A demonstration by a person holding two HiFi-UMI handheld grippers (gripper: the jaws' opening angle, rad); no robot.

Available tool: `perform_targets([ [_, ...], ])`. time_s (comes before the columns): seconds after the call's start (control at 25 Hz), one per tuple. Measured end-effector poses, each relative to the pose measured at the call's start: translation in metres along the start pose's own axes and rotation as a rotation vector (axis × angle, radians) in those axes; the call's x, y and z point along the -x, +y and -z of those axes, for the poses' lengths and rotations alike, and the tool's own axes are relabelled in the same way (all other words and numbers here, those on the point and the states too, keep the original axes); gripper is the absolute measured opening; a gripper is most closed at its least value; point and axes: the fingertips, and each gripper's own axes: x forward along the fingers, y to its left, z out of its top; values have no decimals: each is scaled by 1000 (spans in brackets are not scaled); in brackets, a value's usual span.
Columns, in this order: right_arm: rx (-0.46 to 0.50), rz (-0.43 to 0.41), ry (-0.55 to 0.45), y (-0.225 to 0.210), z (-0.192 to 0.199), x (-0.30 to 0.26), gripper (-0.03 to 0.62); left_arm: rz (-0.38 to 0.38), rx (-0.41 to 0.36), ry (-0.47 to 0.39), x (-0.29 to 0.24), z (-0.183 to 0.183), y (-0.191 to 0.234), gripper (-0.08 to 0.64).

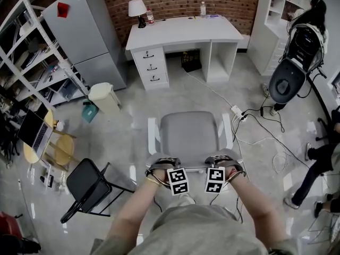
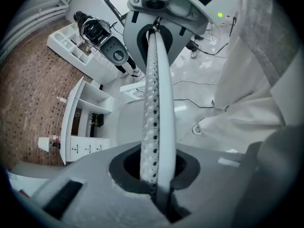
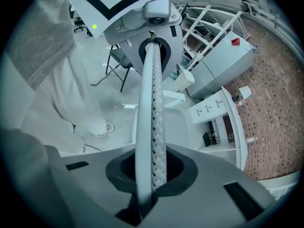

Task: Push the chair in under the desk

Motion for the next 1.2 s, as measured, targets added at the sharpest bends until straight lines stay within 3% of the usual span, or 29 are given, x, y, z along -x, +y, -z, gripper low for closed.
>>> perform_targets([
  [0.8, 44, 39, 30, -12, 1, -9, 11, 52, 0, 10, -7, 5, 10, 18],
  [1.2, 45, 54, 38, -22, 2, -12, 11, 35, -10, 7, -10, 5, 20, 18],
])
